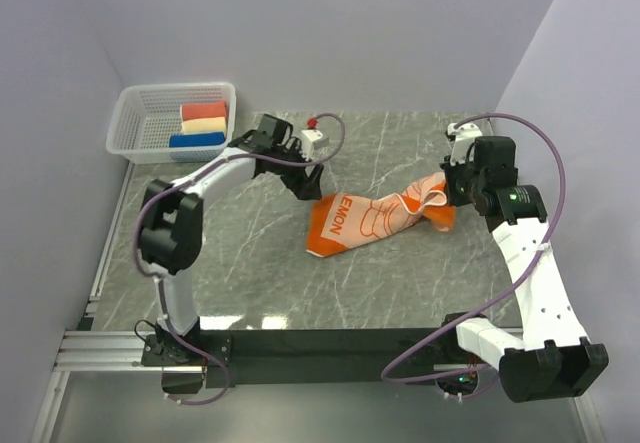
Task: Roll the towels
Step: Move the towel to the center of the board, then flatten the towel
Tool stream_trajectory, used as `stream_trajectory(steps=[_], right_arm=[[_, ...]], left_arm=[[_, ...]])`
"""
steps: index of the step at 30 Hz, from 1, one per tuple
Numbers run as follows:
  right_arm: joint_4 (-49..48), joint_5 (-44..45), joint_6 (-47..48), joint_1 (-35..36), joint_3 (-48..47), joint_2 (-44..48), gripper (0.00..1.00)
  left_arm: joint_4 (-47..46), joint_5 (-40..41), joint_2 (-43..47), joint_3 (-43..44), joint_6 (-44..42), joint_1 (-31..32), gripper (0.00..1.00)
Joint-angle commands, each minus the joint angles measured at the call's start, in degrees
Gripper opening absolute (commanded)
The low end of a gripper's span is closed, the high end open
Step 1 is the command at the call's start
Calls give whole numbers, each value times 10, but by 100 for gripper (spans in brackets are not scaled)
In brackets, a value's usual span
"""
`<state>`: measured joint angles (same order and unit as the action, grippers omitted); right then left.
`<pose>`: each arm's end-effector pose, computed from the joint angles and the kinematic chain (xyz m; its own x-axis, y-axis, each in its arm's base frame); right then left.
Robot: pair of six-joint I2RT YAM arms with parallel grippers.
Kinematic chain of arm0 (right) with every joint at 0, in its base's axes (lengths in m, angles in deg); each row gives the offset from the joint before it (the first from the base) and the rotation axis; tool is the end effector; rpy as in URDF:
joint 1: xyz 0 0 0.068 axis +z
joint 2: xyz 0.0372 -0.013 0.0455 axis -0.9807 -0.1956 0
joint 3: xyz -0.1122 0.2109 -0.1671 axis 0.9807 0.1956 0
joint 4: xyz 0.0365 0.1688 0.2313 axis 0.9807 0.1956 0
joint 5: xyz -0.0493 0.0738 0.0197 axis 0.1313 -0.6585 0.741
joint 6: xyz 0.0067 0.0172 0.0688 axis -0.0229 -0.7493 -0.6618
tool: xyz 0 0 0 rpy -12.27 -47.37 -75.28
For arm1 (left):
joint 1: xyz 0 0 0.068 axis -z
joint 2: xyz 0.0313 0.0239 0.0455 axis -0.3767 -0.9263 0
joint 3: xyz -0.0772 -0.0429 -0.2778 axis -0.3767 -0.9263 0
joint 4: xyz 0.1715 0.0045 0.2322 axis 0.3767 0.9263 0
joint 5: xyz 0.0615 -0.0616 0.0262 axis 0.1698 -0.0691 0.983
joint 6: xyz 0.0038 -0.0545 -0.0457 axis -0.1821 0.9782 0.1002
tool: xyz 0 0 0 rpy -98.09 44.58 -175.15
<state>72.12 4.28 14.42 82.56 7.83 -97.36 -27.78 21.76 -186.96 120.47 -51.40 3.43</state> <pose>0.2495 0.0224 0.3699 -0.5913 -0.2481 -0.7673 -0.2692 0.9576 -0.1021 0.4038 -0.2305 0.2386 -0.4793 0.4661 -0.7437 0.8461 0.4706 -0.2503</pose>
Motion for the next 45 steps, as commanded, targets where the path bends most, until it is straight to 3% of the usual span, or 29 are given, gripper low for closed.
stream_trajectory(steps=[1,7,10,11,13,14,19,22,23,26,27,28,29,30,32,37,45], right_arm=[[-6,15,4,-15,-4,15,0],[1,3,9,-50,-19,0,0],[7,-12,3,-63,-31,-15,0],[8,-13,1,-65,-36,-19,0],[7,-14,0,-67,-43,-30,0],[5,-15,-4,-70,-50,-35,0],[-3,-27,-19,-73,-88,-78,0],[6,-36,-28,-79,-122,-110,0],[9,-39,-29,-82,-137,-116,0],[22,-66,-22,-106,-142,-131,0],[25,-70,-18,-111,-138,-133,0],[27,-73,-14,-113,-133,-134,0],[27,-74,-7,-114,-121,-133,0],[25,-75,-5,-116,-114,-131,0],[27,-79,0,-117,-103,-130,0],[41,-87,5,-117,-102,-124,0],[51,-92,13,-118,-103,-126,0]], left_arm=[[-22,-21,-36,43,9,25,87],[-11,-42,-97,64,13,60,76],[-25,-37,-122,61,35,60,60],[-29,-32,-126,65,41,60,42],[-32,0,-128,69,47,60,22],[-35,15,-124,74,46,58,2],[-16,50,-48,103,13,8,0],[50,48,14,123,-67,-11,1],[62,66,35,97,-125,-9,0],[49,84,129,2,-167,0,0],[49,80,152,-14,-168,5,2],[65,74,153,-24,-168,8,12],[70,67,149,-31,-162,12,43],[67,54,133,-33,-149,18,56],[34,37,110,-27,-99,22,99],[-4,-2,-4,44,-27,43,99],[-25,-36,-130,103,1,59,99]])
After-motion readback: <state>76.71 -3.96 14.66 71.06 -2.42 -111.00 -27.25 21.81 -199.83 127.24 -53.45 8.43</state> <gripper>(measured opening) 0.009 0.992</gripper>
